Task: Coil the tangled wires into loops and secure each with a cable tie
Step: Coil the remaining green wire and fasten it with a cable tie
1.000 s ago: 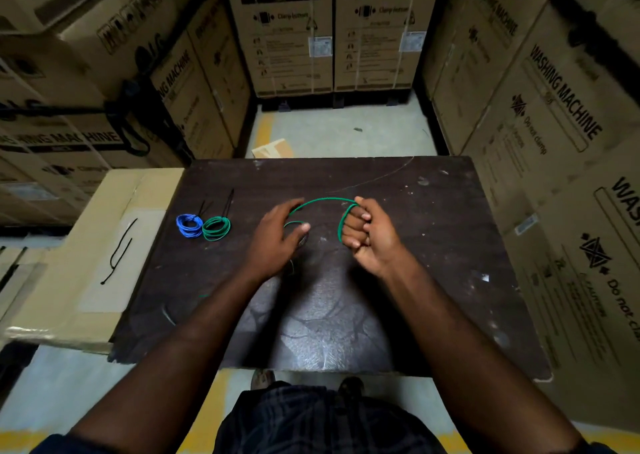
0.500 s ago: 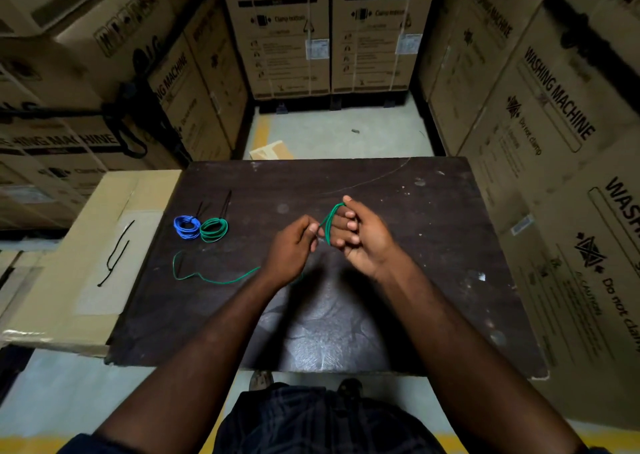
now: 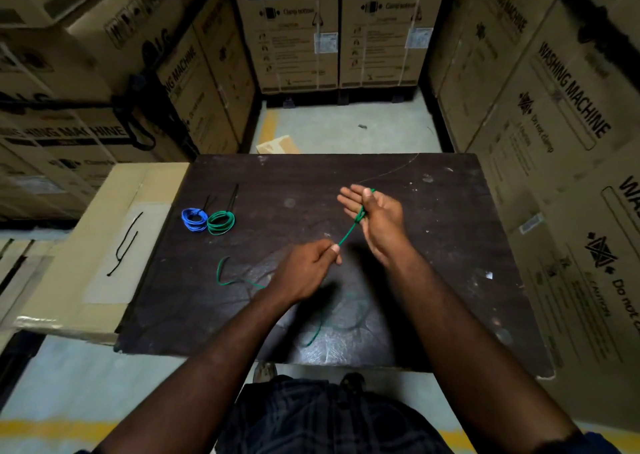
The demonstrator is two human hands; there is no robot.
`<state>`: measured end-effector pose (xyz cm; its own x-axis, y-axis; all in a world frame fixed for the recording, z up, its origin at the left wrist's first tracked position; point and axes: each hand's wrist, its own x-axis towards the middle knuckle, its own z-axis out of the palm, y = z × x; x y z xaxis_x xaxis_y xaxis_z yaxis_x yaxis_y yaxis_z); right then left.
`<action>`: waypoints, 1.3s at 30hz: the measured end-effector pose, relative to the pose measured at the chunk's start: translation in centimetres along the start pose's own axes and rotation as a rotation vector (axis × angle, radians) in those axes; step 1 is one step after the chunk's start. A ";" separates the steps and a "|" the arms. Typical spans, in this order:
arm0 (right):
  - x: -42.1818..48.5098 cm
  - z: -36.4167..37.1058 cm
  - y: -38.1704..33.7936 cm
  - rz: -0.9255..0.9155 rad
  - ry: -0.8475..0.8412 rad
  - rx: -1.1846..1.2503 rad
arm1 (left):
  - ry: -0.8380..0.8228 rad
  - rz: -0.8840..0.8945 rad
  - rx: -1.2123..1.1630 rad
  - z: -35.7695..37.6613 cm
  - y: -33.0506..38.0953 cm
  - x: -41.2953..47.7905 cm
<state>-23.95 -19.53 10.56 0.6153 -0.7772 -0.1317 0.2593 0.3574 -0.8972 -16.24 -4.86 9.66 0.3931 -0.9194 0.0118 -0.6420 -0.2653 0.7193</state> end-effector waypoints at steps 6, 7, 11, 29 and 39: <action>-0.6 -1.2 3.5 -0.108 -0.040 -0.639 | -0.018 0.020 0.101 -1.1 0.3 0.3; -0.8 -1.5 3.8 -0.127 -0.078 -0.730 | 0.005 0.022 0.111 -1.5 0.3 0.4; -1.8 -1.8 3.0 -0.198 -0.230 -0.983 | 0.088 0.000 0.081 -2.6 -0.2 1.2; -4.9 0.6 1.5 0.346 -0.268 -0.350 | 0.124 -0.217 -0.065 -0.9 -5.0 2.9; -2.3 2.3 -0.1 0.203 0.068 0.440 | 0.039 -0.335 -0.134 0.9 -4.9 3.4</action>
<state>-23.66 -16.61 11.92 0.6400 -0.6958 -0.3259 0.4381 0.6789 -0.5892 -12.41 -6.94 5.53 0.5934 -0.7756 -0.2152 -0.3826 -0.5070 0.7724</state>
